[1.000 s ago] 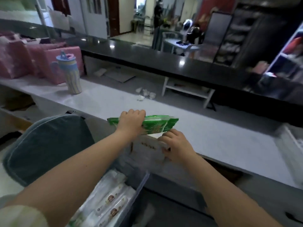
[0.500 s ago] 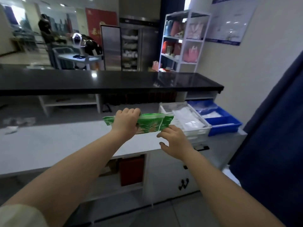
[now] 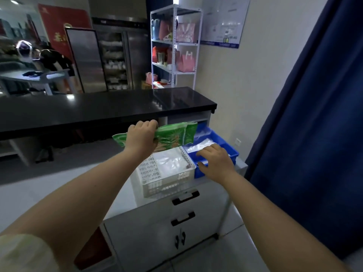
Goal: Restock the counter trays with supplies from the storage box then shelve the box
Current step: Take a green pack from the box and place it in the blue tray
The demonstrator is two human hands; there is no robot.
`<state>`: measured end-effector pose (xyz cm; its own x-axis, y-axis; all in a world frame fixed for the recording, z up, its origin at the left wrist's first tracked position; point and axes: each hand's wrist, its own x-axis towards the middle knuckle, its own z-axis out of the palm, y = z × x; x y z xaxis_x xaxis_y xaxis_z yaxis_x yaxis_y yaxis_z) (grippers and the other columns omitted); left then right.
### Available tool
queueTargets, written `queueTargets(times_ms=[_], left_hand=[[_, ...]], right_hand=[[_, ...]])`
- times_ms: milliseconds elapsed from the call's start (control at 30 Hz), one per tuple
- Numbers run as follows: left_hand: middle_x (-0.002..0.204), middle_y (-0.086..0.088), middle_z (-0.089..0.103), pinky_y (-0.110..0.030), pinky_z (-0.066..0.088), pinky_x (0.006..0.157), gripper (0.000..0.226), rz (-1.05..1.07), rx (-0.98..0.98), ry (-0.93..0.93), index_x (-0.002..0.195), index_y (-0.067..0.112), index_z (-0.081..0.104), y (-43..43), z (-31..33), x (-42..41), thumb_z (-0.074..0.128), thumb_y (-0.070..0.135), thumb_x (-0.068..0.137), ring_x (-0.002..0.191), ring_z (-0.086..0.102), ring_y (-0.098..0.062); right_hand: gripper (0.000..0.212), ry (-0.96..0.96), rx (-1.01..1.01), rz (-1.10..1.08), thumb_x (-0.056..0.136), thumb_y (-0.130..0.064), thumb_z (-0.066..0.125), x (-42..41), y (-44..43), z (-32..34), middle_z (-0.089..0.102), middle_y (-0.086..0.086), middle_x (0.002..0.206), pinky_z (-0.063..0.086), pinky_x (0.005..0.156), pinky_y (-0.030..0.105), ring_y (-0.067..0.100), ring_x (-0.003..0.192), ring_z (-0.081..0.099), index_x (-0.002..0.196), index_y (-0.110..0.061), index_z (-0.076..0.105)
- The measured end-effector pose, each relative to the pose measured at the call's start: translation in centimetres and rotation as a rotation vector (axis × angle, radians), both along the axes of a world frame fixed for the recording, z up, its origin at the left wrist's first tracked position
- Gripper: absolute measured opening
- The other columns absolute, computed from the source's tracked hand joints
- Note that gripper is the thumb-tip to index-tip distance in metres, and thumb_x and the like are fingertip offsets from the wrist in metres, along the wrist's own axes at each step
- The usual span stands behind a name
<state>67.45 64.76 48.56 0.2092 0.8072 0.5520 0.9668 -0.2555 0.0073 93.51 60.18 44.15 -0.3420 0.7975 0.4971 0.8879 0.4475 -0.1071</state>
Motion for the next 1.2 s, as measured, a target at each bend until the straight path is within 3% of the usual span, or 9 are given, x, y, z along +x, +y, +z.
queueTargets(times_ms=[300, 533, 767, 900, 1033, 1200], left_hand=[[0.086, -0.005, 0.062, -0.038, 0.036, 0.067, 0.033, -0.009, -0.032, 0.023, 0.100, 0.013, 0.055, 16.4, -4.5, 2.9, 0.070, 0.021, 0.071, 0.081, 0.055, -0.029], [0.089, -0.006, 0.065, -0.037, 0.033, 0.067, 0.036, -0.092, -0.033, 0.006, 0.102, 0.014, 0.057, 29.5, -5.0, 7.3, 0.073, 0.019, 0.069, 0.083, 0.056, -0.031], [0.088, -0.004, 0.065, -0.037, 0.039, 0.067, 0.035, -0.137, -0.053, 0.008, 0.101, 0.015, 0.058, 36.4, -7.3, 11.5, 0.074, 0.020, 0.071, 0.082, 0.057, -0.029], [0.085, -0.003, 0.066, -0.037, 0.040, 0.065, 0.038, -0.079, -0.010, -0.007, 0.099, 0.014, 0.060, 39.0, -8.7, 12.5, 0.078, 0.020, 0.066, 0.079, 0.059, -0.029], [0.086, -0.003, 0.067, -0.036, 0.042, 0.065, 0.040, 0.011, -0.006, -0.051, 0.100, 0.014, 0.062, 39.9, -9.9, 13.3, 0.078, 0.021, 0.065, 0.079, 0.061, -0.028], [0.090, -0.005, 0.069, -0.037, 0.044, 0.067, 0.040, 0.083, -0.001, -0.012, 0.101, 0.011, 0.064, 40.1, -10.5, 15.0, 0.079, 0.018, 0.065, 0.082, 0.062, -0.030]], right_hand=[[0.035, -0.084, -0.209, -0.012, 0.087, -0.020, 0.060, 3.6, 16.0, -5.2, 0.061, -0.001, 0.121, 0.037, 0.097, 0.036, 0.024, 0.116, 0.045, 0.121, -0.019, 0.061], [0.034, -0.047, -0.222, -0.061, 0.084, -0.020, 0.063, 5.7, 28.7, -5.1, 0.064, 0.001, 0.117, 0.038, 0.097, 0.037, 0.026, 0.113, 0.048, 0.118, -0.018, 0.064], [0.034, -0.086, -0.319, -0.007, 0.081, -0.018, 0.064, 9.0, 37.3, -9.7, 0.065, 0.006, 0.114, 0.043, 0.088, 0.040, 0.033, 0.106, 0.051, 0.115, -0.017, 0.065], [0.033, -0.094, -0.401, 0.079, 0.083, -0.026, 0.064, 9.9, 42.8, -12.0, 0.065, 0.009, 0.118, 0.043, 0.091, 0.039, 0.033, 0.109, 0.050, 0.115, -0.017, 0.066], [0.027, -0.097, -0.450, 0.297, 0.087, -0.026, 0.060, 9.4, 46.5, -13.9, 0.067, 0.009, 0.116, 0.044, 0.088, 0.040, 0.033, 0.108, 0.054, 0.111, -0.016, 0.069], [0.023, -0.105, -0.568, 0.466, 0.090, -0.033, 0.056, 8.9, 47.9, -15.9, 0.066, 0.007, 0.099, 0.046, 0.072, 0.035, 0.029, 0.101, 0.053, 0.096, -0.014, 0.070]])
